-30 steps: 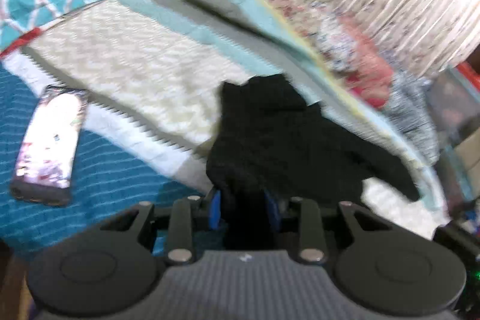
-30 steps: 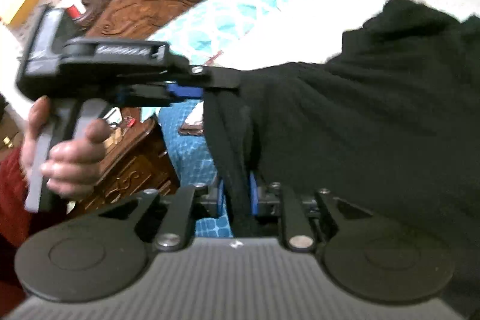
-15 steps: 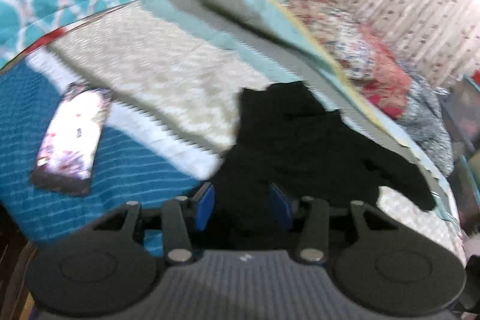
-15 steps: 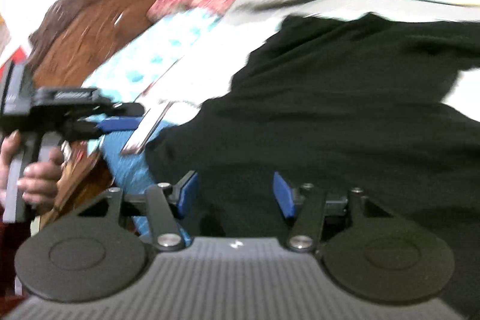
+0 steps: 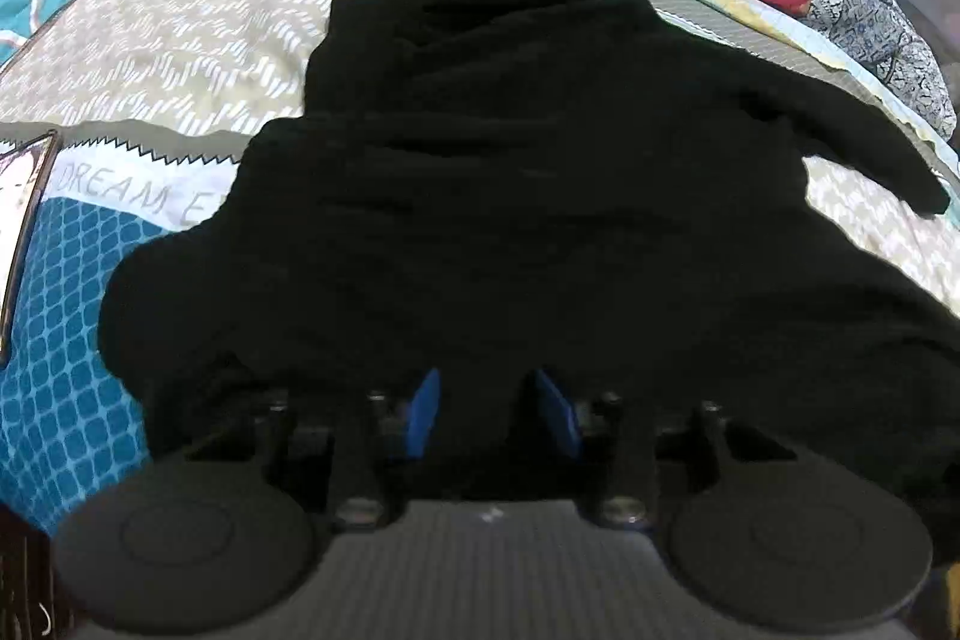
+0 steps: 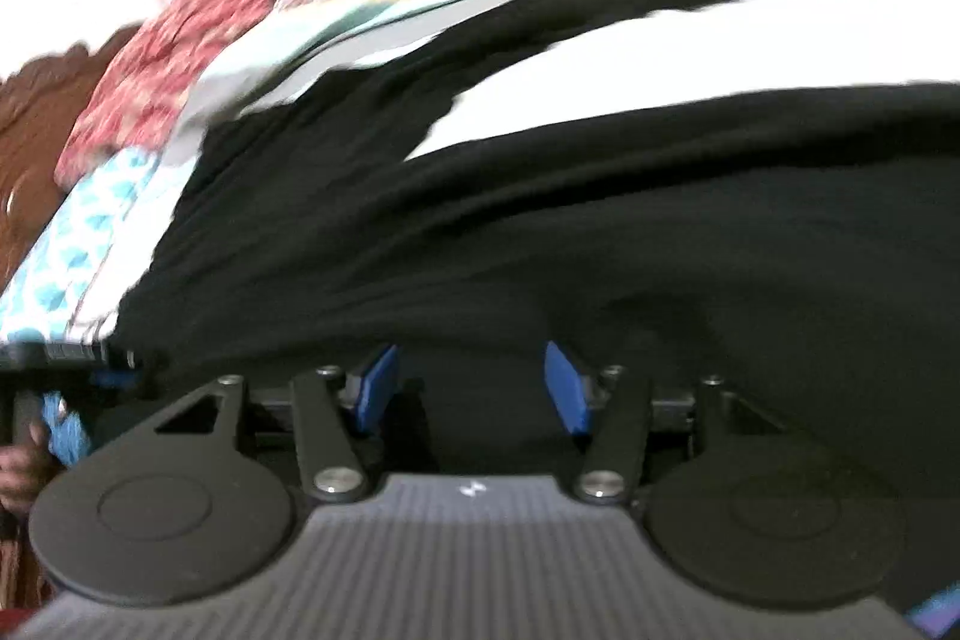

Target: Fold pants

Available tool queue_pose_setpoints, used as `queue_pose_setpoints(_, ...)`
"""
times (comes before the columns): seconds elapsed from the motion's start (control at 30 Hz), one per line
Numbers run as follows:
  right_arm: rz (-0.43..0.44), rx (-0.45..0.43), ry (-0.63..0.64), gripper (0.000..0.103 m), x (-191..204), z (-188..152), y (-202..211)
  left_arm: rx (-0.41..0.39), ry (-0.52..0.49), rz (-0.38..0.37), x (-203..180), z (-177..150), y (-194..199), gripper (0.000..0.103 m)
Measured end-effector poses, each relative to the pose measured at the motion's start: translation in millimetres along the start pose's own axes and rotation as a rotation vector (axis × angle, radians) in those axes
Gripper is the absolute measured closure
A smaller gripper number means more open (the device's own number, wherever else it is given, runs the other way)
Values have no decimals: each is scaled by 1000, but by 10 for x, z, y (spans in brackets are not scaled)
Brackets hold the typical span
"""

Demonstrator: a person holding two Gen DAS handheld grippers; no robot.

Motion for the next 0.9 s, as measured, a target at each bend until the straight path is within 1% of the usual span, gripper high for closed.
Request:
queue_pose_setpoints(0.07,31,-52,-82,46,-219,71,195,5,11,-4,7,15,43,66)
queue_pose_setpoints(0.1,25,-94,-114,46,-338,109,326,11,19,-3,14,24,46,66)
queue_pose_setpoints(0.17,-24,-196,-181,46,-674,193,629,21,34,-3,18,47,43,66)
queue_pose_setpoints(0.2,-63,-257,-226,46,-885,227,801,24,34,1,27,46,28,67)
queue_pose_setpoints(0.3,-247,-444,-401,44,-1656,213,1366,35,18,23,-29,46,-21,66)
queue_pose_setpoints(0.37,-360,-512,-512,31,-2107,124,1596,42,9,36,-52,41,-31,63)
queue_pose_setpoints(0.4,-396,-536,-576,28,-2320,58,1675,45,9,42,-70,51,-43,62)
queue_pose_setpoints(0.43,-417,-554,-654,26,-2525,-26,1720,47,11,49,-89,55,-52,61)
queue_pose_setpoints(0.47,-418,-560,-730,26,-2694,-124,1737,48,10,53,-81,57,-50,60)
queue_pose_setpoints(0.53,-389,-557,-860,26,-2913,-262,1678,53,9,65,-105,61,-55,59)
queue_pose_setpoints(0.6,-357,-537,-926,26,-2989,-304,1525,57,6,70,-111,61,-51,58)
queue_pose_setpoints(0.63,-339,-530,-939,26,-3011,-356,1515,60,5,72,-116,63,-51,58)
queue_pose_setpoints(0.73,-296,-522,-961,27,-3018,-312,1369,67,4,77,-111,65,-47,58)
queue_pose_setpoints(0.77,-285,-522,-970,33,-3020,-310,1348,68,7,78,-111,67,-45,58)
queue_pose_setpoints(0.8,-271,-518,-972,41,-3021,-291,1325,68,9,78,-111,67,-41,58)
queue_pose_setpoints(0.83,-258,-517,-964,67,-3005,-286,1377,68,10,77,-106,70,-42,58)
queue_pose_setpoints(0.87,-250,-509,-945,82,-2990,-276,1443,68,12,77,-104,68,-42,58)
queue_pose_setpoints(0.9,-257,-502,-916,85,-2939,-236,1462,67,12,77,-104,66,-43,58)
Point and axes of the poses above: each gripper's, at about its wrist camera, not at the fingertips, and y roughly against the way its jaws point, x to its left, z to its top, the point moved 8 cm from there along -y, roughly the way its jaws point, and after that the axes turned 9 degrees about -z, right-handed, at the moved point
